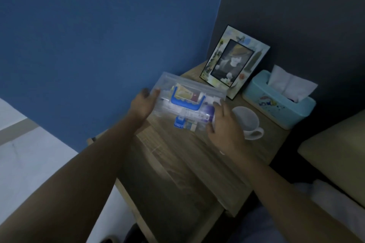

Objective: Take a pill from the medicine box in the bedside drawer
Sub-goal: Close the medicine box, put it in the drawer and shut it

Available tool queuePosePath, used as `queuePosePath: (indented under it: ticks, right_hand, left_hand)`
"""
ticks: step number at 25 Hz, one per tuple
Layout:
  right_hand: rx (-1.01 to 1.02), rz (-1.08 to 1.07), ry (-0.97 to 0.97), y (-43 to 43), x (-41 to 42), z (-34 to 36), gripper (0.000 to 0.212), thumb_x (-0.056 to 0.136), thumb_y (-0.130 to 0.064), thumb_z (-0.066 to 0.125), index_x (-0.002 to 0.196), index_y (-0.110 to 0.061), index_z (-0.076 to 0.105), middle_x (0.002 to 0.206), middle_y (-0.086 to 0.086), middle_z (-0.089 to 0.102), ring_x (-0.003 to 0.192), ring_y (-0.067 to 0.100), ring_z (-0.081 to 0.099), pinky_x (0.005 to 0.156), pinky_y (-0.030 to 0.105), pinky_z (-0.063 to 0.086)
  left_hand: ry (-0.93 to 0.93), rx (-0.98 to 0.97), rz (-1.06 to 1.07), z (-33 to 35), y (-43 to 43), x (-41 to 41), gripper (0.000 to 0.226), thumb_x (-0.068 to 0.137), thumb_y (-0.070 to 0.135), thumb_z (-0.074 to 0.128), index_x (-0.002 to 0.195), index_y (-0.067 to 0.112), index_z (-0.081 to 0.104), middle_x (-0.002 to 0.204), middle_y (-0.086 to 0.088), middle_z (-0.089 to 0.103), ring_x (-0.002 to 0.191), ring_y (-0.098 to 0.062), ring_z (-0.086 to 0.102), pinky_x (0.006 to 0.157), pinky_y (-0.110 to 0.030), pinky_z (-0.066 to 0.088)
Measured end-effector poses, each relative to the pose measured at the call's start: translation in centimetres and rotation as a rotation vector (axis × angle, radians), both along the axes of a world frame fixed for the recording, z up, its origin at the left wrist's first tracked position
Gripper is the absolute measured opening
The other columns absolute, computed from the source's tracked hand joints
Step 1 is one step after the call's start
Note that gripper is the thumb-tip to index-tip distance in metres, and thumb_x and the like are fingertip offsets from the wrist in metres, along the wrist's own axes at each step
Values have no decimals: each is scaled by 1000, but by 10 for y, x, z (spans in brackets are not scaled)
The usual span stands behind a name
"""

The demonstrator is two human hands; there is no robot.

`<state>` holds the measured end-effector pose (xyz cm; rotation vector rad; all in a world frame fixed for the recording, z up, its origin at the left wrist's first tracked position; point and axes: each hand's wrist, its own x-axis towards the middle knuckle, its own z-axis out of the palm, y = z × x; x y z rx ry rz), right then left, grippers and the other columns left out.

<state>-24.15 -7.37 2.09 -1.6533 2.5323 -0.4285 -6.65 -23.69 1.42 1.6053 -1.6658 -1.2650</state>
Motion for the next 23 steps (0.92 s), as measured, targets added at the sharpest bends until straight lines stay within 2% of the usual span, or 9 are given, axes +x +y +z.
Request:
queuePosePath:
  ticks: [3, 7, 10, 14, 16, 19, 23]
  right_hand:
    - [-21, 69, 27, -11, 1, 7, 61, 88, -25, 49, 143, -9, 28, 158, 12, 17, 145, 29, 17, 118, 42, 17]
    - [106, 274, -8, -41, -1, 13, 53, 101, -30, 25, 149, -13, 13, 161, 4, 4, 148, 20, -2, 120, 40, 4]
    - [197, 324, 14, -49, 0, 8, 52, 102, -32, 18, 150, -17, 6, 161, 1, 1, 148, 16, -3, 119, 36, 1]
    - [152, 306, 67, -46, 1, 3, 51, 102, -32, 18, 150, -17, 8, 161, 0, 4, 148, 15, 1, 120, 35, 4]
    - [157, 303, 79, -47, 2, 3, 51, 102, -32, 18, 150, -17, 8, 161, 0, 4, 148, 15, 1, 120, 35, 4]
    - [170, 307, 80, -48, 1, 4, 51, 102, -32, 18, 150, -17, 7, 161, 0, 4, 148, 15, 1, 119, 34, 4]
    - [175, 309, 74, -47, 1, 4, 51, 102, -32, 18, 150, -17, 6, 161, 0, 3, 148, 15, 0, 119, 34, 3]
  left_hand:
    - [-50, -63, -19, -1, 3, -3, 41, 89, 42, 52, 113, 10, 63, 112, -14, 67, 107, -31, 60, 86, -32, 45]
    - [-17, -65, -40, 0, 1, -2, 36, 89, 39, 53, 106, 10, 68, 108, -16, 69, 105, -31, 62, 93, -38, 49]
    - [8, -79, -29, -1, 3, 0, 36, 89, 38, 55, 107, 9, 67, 108, -15, 69, 105, -30, 62, 90, -36, 47]
    - [-24, -137, 2, -3, 7, 0, 40, 89, 41, 55, 109, 9, 65, 108, -15, 68, 106, -30, 60, 82, -29, 42]
    - [-53, -153, -4, -3, 8, -3, 42, 91, 41, 51, 113, 7, 62, 113, -17, 66, 111, -34, 57, 89, -33, 43]
    - [-200, -209, -11, -5, 15, -10, 49, 95, 41, 42, 122, 2, 53, 122, -24, 60, 118, -40, 51, 98, -39, 38]
    - [-198, -220, -10, -5, 19, -10, 53, 96, 42, 39, 123, -2, 49, 123, -26, 59, 118, -40, 50, 98, -40, 37]
